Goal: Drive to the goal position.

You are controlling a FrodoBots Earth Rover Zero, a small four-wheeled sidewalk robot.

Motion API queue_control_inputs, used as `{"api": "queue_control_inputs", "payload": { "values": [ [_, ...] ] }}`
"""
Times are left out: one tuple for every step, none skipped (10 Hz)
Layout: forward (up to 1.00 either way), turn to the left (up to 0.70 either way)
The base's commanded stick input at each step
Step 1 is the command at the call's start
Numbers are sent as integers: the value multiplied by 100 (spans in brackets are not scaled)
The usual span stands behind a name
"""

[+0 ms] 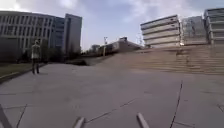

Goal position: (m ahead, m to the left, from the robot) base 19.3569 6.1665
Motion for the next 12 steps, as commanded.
{"api": "queue_control_inputs", "payload": {
  "values": [
    [70,14],
    [70,14],
    [70,14],
    [70,14],
    [70,14],
    [70,14],
    [70,14],
    [70,14],
    [70,14],
    [70,14],
    [70,14],
    [70,14]
  ]
}}
